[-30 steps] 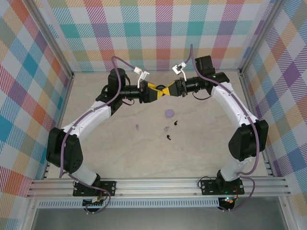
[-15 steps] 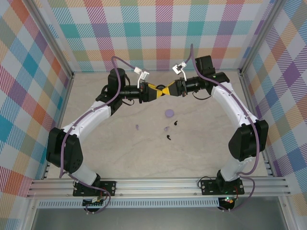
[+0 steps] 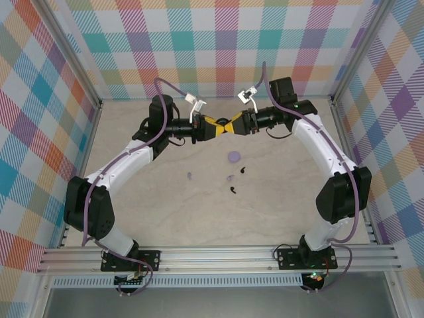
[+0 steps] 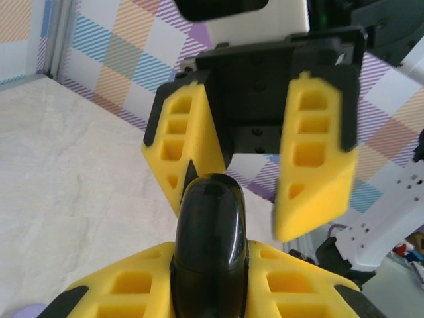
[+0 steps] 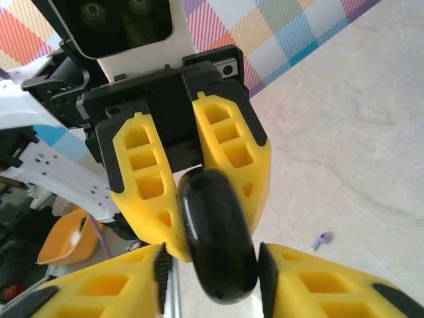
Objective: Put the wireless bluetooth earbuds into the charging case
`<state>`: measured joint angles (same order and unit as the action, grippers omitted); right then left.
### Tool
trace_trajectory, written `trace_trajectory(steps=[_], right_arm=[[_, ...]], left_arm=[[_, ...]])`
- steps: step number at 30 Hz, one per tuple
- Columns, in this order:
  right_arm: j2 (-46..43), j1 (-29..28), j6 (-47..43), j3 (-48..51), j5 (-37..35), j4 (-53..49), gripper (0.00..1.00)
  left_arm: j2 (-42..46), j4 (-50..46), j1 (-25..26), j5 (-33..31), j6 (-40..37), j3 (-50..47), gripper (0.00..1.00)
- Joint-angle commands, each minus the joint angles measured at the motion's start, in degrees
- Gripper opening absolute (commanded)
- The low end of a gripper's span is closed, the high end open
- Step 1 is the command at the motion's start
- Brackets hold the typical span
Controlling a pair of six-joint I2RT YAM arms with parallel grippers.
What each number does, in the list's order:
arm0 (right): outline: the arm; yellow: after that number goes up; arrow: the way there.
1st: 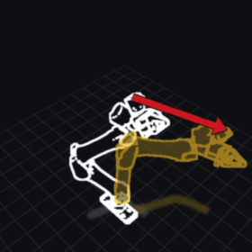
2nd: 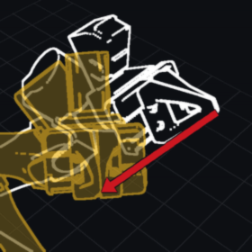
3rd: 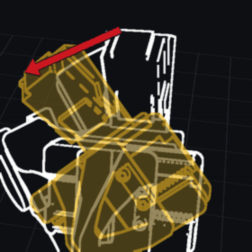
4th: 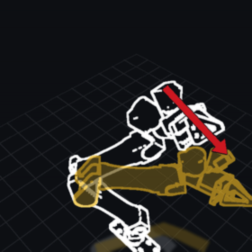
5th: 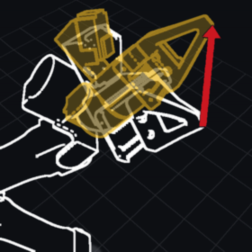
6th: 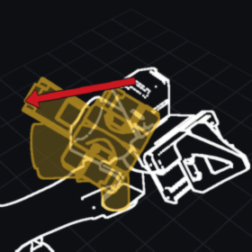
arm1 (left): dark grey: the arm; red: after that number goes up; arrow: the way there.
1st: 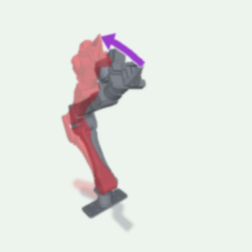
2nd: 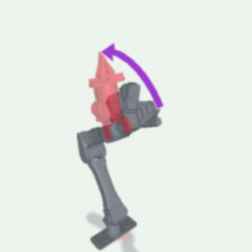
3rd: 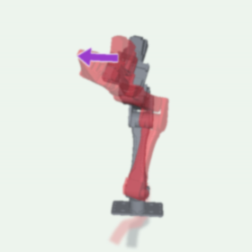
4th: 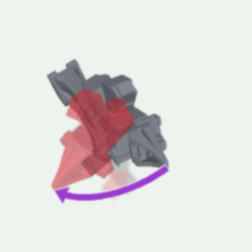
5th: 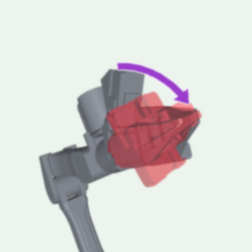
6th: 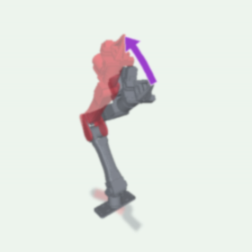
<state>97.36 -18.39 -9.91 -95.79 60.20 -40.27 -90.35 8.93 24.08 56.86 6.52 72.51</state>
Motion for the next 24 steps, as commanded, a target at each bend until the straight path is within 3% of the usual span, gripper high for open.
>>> trace_trajectory(steps=[1, 8, 15, 24], right_arm=[[-4.02, -0.15, -1.55, -0.39, -3.43, -1.28, 0.5], [-7.96, -0.24, -3.61, 2.36, -12.74, 0.12, 0.58], [-11.64, -3.17, -17.19, 6.43, -15.03, -1.79, 0.62], [-10.28, -4.08, -18.29, 5.3, -13.48, -2.74, 0.59]], left_arm=[[3.33, -0.89, -0.26, -1.78, -9.77, -2.81, 0.18], [2.45, -6.26, -0.34, -0.5, -17.33, -1.03, 0.21], [2.11, -3.0, -0.34, 2.09, -19.6, -2.72, 0.22], [3.11, -3.25, 0.31, 5.75, -22.22, -2.96, 0.21]])
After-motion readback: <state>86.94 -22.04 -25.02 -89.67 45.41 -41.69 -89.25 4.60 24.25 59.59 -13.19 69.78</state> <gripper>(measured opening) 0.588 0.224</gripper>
